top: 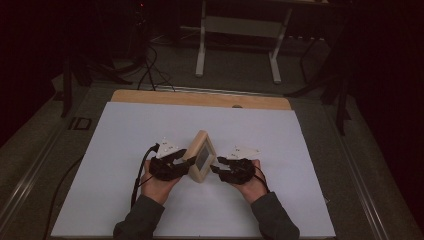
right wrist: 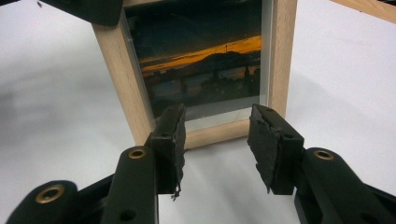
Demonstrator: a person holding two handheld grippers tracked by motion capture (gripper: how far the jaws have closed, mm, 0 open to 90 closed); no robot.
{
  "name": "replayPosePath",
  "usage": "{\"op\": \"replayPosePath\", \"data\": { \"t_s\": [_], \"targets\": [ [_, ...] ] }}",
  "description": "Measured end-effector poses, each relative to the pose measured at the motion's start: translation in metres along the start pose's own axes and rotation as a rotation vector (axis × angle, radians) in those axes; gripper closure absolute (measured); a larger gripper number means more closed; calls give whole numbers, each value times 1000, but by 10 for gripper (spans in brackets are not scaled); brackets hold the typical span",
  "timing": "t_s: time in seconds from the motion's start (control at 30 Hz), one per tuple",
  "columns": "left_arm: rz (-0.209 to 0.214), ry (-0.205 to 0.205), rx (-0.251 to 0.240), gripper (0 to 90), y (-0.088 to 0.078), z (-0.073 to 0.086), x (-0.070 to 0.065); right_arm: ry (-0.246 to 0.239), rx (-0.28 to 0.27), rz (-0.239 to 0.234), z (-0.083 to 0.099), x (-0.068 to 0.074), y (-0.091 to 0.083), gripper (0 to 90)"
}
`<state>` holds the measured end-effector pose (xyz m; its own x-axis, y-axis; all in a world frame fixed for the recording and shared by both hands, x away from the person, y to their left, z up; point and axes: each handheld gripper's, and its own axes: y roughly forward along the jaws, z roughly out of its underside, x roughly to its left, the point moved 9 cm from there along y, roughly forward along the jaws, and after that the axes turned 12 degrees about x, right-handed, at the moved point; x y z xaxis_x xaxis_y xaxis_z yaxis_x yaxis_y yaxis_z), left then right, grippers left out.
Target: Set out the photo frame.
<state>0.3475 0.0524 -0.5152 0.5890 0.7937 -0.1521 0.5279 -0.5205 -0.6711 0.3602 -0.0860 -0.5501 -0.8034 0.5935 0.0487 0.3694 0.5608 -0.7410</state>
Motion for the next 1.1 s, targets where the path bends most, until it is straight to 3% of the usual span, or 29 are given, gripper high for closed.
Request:
{"op": "replayPosePath", "data": {
  "t_s": [0.43,0.77,1.1],
  "targets": [
    [13,-14,-10,574,0,-1,4,4,0,6,0,-4,-2,554],
    [54,-22,-14,586,1,-3,8,13,-2,14,0,-9,-4,553],
    [120,19,-11,594,3,-6,11,25,-4,24,-2,-14,-5,545]
  ]
}}
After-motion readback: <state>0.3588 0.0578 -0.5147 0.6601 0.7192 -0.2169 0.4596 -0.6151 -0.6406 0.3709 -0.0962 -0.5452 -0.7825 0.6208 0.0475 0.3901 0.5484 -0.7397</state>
